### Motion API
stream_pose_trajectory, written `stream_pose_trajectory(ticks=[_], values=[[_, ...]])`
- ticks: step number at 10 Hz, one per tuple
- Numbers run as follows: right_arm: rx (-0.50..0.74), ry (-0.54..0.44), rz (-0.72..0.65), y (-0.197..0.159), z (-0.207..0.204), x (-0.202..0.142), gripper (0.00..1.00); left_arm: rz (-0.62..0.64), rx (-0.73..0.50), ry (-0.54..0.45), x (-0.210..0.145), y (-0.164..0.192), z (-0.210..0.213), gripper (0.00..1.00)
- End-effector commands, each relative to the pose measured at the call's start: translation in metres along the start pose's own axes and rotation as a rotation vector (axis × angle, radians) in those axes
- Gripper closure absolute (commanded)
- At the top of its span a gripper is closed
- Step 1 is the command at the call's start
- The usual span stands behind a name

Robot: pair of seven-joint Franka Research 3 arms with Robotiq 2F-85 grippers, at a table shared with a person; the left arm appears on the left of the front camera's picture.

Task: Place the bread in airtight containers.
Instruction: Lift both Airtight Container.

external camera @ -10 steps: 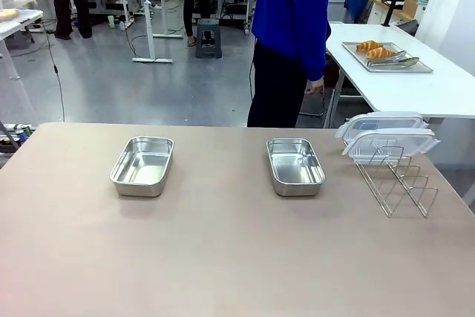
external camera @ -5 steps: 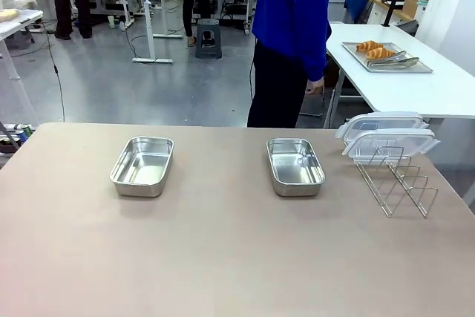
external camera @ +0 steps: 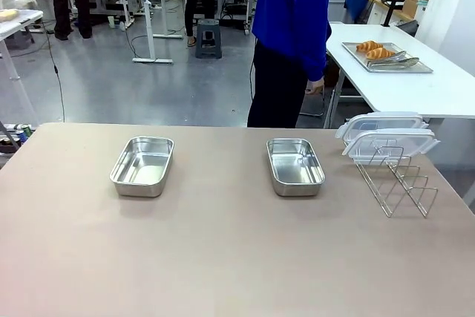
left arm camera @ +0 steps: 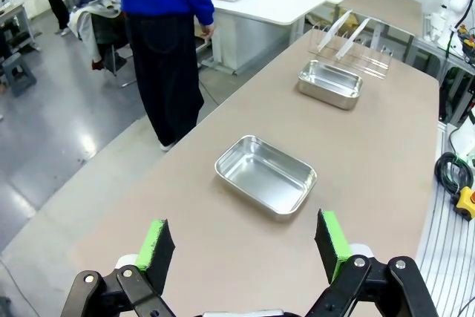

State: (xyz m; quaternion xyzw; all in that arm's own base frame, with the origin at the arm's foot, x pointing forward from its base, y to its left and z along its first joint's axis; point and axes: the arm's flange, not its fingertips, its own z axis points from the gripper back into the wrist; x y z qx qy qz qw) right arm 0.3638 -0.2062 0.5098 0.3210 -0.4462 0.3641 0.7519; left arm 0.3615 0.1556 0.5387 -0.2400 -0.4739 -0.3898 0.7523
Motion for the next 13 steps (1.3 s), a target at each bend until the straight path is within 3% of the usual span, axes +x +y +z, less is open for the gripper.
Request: stream_pose_trajectory(ticks=[1,13], values=[[0.002,-0.025,0.032,-0.0029,-0.0007,0.0014,0.00,-0.025,-0.006,-0.030,0.0003,0.0012,0.0000,0.00],[0.002,-0.025,0.032,-0.0029,-0.0007,0.0014,0.00,-0.025,-0.006,-0.030,0.0003,0.0012,0.0000,0.00]])
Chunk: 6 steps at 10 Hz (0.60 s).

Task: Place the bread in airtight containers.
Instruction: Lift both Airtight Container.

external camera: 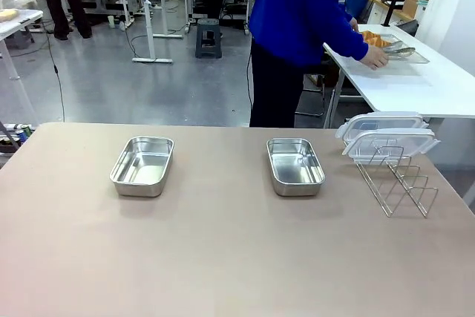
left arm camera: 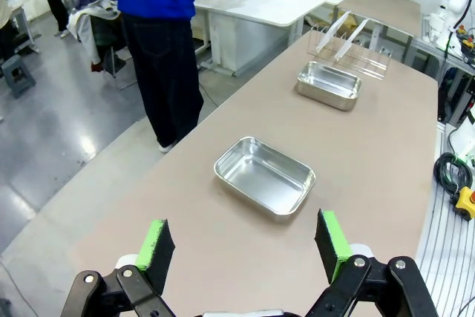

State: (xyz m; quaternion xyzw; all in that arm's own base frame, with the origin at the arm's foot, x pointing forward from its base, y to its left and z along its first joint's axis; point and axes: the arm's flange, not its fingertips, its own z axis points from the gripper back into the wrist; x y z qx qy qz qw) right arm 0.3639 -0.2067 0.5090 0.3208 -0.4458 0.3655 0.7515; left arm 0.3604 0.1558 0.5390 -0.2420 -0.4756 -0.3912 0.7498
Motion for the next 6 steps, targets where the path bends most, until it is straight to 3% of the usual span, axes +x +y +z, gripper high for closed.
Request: stream_pose_trajectory(ticks=[1,6], values=[[0.000,-0.027,0.030,-0.0024,-0.0008,0.0022,0.00,-0.022,-0.002,-0.024,0.0003,0.0020,-0.0008,0.00],[0.000,-0.027,0.030,-0.0024,-0.0008,0.0022,0.00,-0.022,-0.002,-0.024,0.0003,0.0020,-0.0008,0.00]])
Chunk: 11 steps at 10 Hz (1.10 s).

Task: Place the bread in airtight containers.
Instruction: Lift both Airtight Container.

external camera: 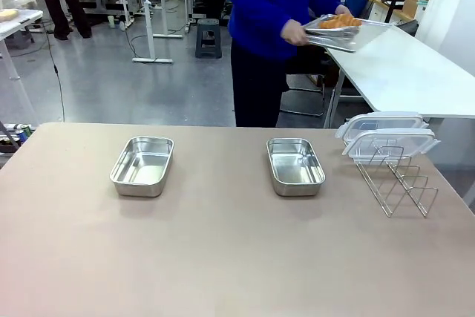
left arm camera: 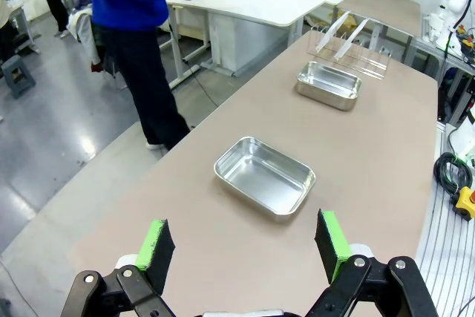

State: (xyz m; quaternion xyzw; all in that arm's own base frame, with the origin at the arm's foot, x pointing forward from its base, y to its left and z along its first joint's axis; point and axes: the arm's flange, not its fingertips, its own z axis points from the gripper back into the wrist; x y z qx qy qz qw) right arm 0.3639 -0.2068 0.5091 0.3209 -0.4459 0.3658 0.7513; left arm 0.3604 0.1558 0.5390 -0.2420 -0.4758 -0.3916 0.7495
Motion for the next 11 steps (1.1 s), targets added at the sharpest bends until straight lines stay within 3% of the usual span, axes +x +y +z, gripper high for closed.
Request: stream_pose_trajectory(ticks=[1,11], values=[[0.000,-0.026,0.029,-0.0024,-0.0008,0.0022,0.00,-0.021,-0.001,-0.024,0.0004,0.0021,-0.0008,0.00],[0.000,-0.026,0.029,-0.0024,-0.0008,0.0022,0.00,-0.021,-0.001,-0.024,0.0004,0.0021,-0.0008,0.00]])
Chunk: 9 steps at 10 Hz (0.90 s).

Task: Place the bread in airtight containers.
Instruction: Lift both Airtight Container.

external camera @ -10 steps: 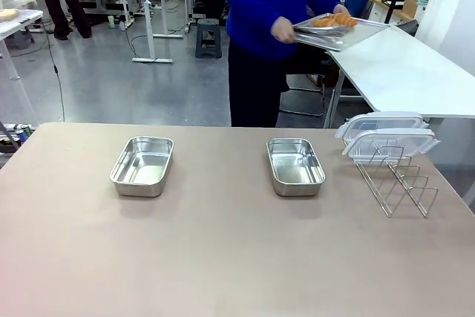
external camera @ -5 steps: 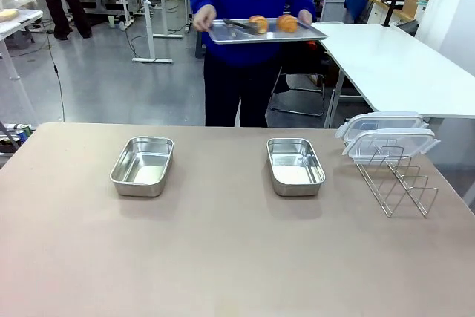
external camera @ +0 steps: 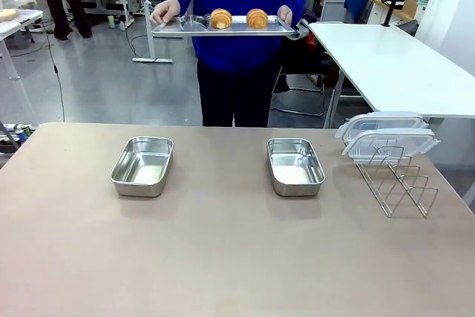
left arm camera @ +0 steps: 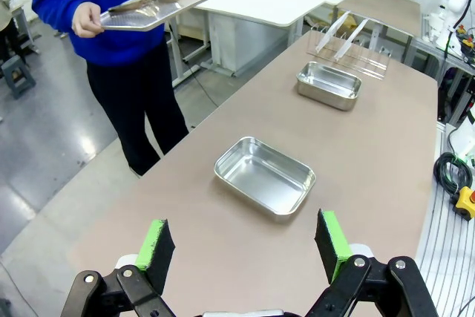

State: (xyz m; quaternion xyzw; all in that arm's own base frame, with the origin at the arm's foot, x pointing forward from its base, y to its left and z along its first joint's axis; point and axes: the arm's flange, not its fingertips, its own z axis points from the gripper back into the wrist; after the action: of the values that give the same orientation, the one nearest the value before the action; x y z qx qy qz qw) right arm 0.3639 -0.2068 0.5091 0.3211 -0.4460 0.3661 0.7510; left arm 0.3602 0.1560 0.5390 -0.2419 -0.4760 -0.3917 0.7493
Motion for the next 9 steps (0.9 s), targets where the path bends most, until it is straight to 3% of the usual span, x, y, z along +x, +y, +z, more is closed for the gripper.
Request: stream_pose_trajectory(ticks=[1,9], values=[[-0.001,-0.026,0.029,-0.0024,-0.0008,0.0022,0.00,-0.021,-0.001,-0.024,0.0005,0.0021,-0.0010,0.00],[-0.001,-0.026,0.029,-0.0024,-0.0008,0.0022,0.00,-0.021,-0.001,-0.024,0.0005,0.0021,-0.0010,0.00]])
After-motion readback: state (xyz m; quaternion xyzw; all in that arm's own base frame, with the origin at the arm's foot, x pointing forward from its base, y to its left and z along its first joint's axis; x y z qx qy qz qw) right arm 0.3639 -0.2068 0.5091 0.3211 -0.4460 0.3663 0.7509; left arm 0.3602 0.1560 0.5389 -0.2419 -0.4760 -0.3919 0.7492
